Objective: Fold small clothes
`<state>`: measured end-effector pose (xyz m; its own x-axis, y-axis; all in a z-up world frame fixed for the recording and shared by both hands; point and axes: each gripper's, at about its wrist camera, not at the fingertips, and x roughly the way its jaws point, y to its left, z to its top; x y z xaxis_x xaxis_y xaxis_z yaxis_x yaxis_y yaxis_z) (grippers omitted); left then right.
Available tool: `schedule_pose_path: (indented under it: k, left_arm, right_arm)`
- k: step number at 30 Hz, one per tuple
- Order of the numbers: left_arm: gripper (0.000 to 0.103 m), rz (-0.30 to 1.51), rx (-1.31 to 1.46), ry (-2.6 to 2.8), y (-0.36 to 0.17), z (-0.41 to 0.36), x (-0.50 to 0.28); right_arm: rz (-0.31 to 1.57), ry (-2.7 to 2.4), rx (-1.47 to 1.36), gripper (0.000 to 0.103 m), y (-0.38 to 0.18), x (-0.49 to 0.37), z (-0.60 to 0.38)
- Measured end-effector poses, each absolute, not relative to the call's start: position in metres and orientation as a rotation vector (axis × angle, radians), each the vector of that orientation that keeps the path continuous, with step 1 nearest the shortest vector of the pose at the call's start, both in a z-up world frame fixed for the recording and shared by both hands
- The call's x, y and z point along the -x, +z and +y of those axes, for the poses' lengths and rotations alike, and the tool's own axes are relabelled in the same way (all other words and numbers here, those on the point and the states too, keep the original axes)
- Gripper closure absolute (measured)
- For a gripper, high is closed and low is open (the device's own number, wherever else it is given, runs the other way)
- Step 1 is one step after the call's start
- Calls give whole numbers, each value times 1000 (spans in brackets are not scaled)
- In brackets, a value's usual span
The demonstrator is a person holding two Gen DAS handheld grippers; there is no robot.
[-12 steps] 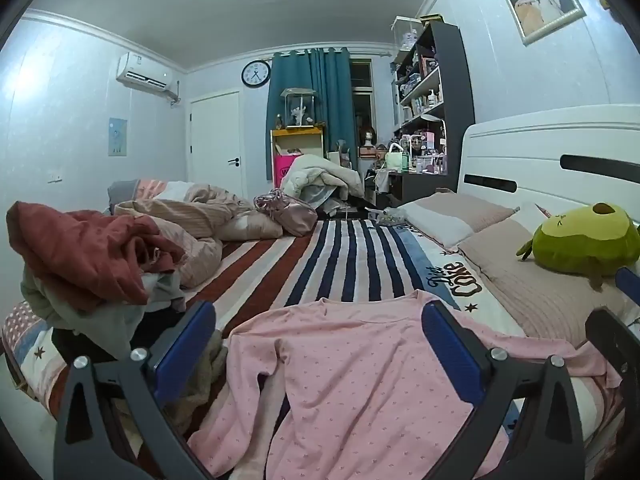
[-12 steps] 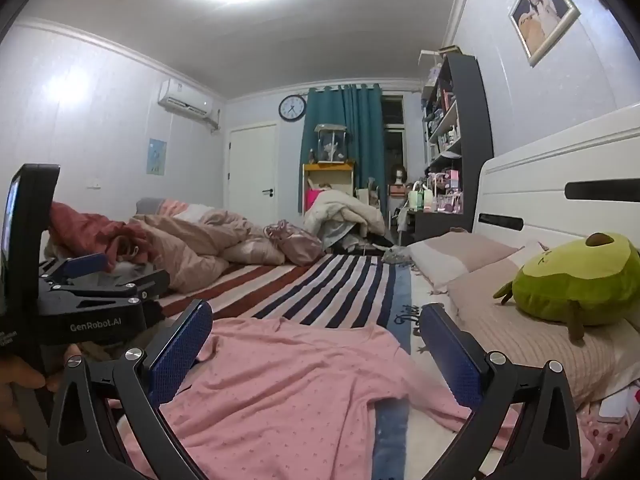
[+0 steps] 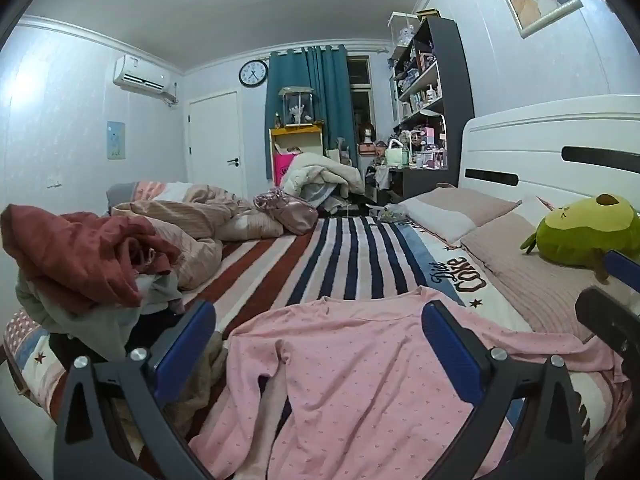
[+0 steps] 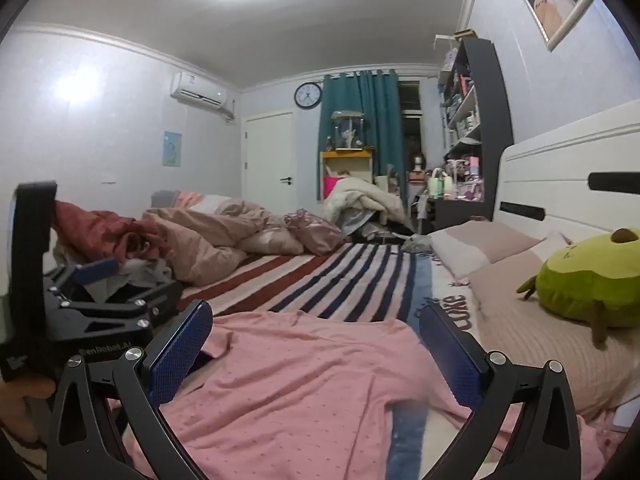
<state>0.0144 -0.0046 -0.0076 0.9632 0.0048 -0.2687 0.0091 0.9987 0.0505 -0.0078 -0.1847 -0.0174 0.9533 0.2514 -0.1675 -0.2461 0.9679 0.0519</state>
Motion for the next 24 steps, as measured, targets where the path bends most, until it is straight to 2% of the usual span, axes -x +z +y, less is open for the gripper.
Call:
schedule_pose_path:
  k: [5,24]
  left_arm:
    - [1,269,-51,-16,-10,-5,-19]
    - [1,276,-16,-49,-24,-2,-30]
  right_arm:
    - [123,214,-21,0,-21,15,-188]
    - [109,116,-23,0,-37,30,-204]
